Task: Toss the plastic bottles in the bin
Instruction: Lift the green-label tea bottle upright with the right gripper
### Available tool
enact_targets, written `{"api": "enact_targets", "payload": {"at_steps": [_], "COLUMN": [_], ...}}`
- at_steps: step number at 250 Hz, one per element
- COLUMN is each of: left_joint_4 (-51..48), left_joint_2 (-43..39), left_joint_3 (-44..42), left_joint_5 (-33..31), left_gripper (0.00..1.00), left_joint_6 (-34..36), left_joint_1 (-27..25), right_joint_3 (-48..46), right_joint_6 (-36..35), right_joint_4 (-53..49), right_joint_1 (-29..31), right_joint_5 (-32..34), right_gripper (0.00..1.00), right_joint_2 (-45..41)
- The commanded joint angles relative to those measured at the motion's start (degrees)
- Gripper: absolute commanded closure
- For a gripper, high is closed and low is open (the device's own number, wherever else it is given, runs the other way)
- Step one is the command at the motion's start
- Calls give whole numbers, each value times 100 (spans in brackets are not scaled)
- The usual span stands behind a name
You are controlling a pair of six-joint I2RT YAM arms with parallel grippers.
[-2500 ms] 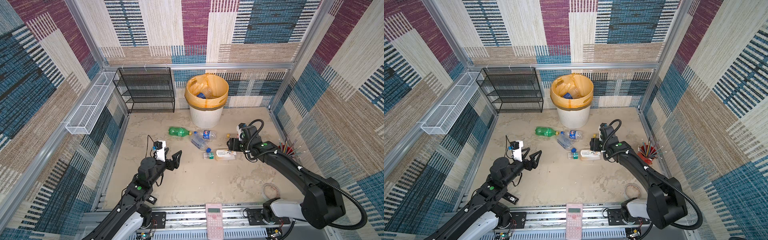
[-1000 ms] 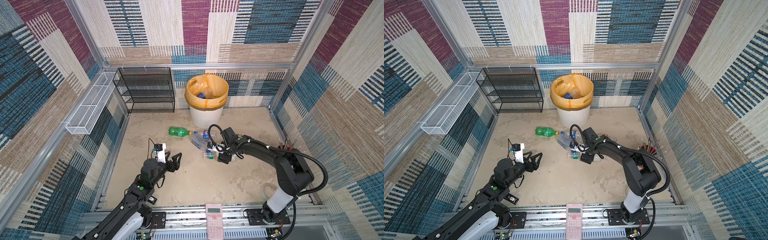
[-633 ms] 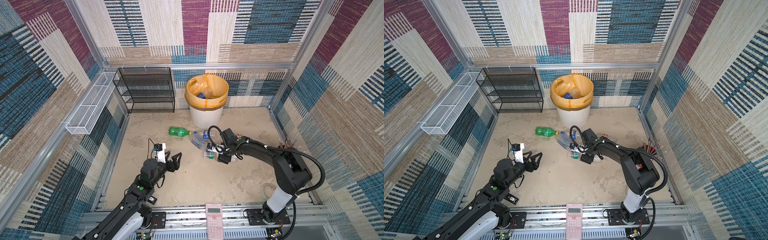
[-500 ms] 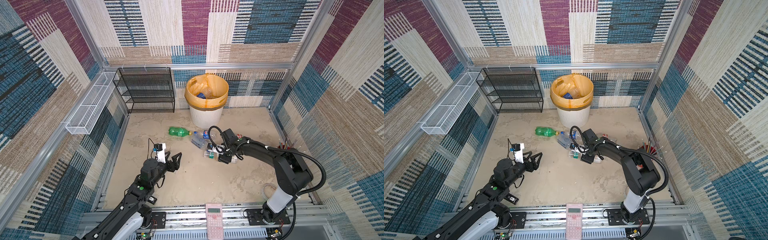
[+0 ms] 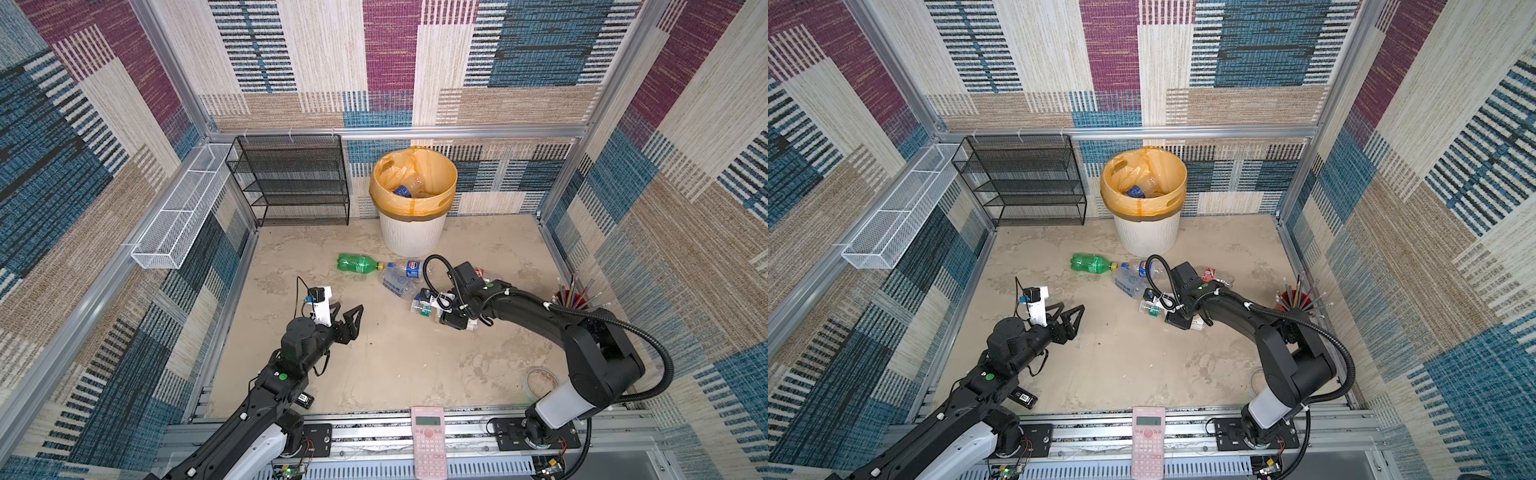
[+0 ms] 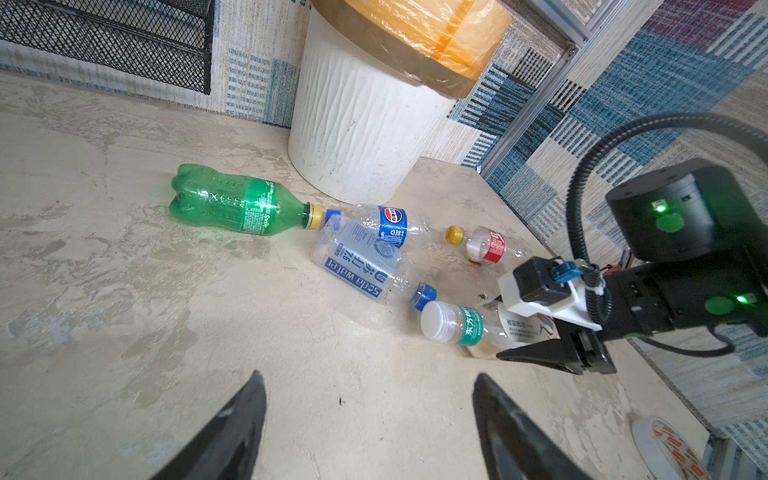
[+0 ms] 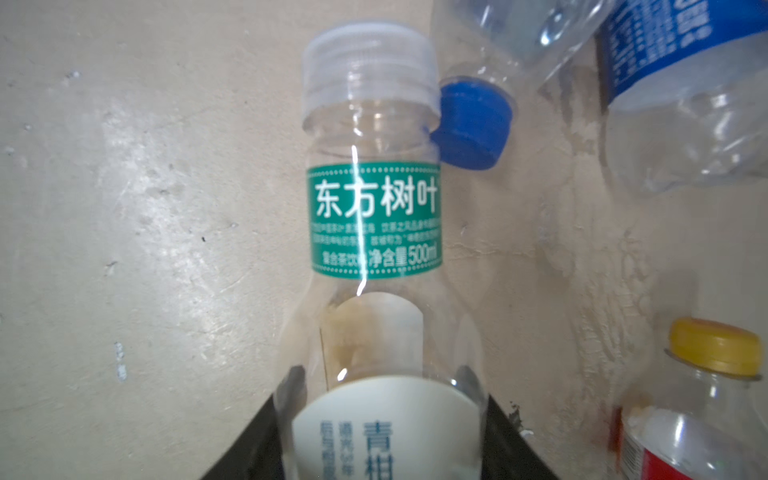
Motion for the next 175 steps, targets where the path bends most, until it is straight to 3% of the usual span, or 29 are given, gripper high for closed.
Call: {"api": "enact_targets", "payload": {"at_steps": [1, 44, 79, 129, 175], "left_joint_4": [45, 107, 161, 151, 101], "left_joint_2": [-30, -39, 1, 14, 23], "left_joint_3": [2, -16, -7, 46, 107], "left_joint_5": [3, -23, -10, 2, -4], "left_gripper": [21, 21, 21, 21, 21], "left_joint_6": [-58, -58, -58, -49, -69], "left_joint_1": [-4, -4, -5, -1, -1], "right_joint_3": [-100, -518, -1207, -2561, -4053], "right_joint_6": [254, 868, 1745, 3262, 4095], "right_joint_4": [230, 849, 1979, 4452, 7134], "right_joint_1": [6, 6, -16, -71, -143], "right_joint_5": [-213, -581, -983, -1082, -943], "right_gripper": [45, 46, 48, 51, 53], "right_joint_2": [-290, -897, -1563, -2565, -3383]}}
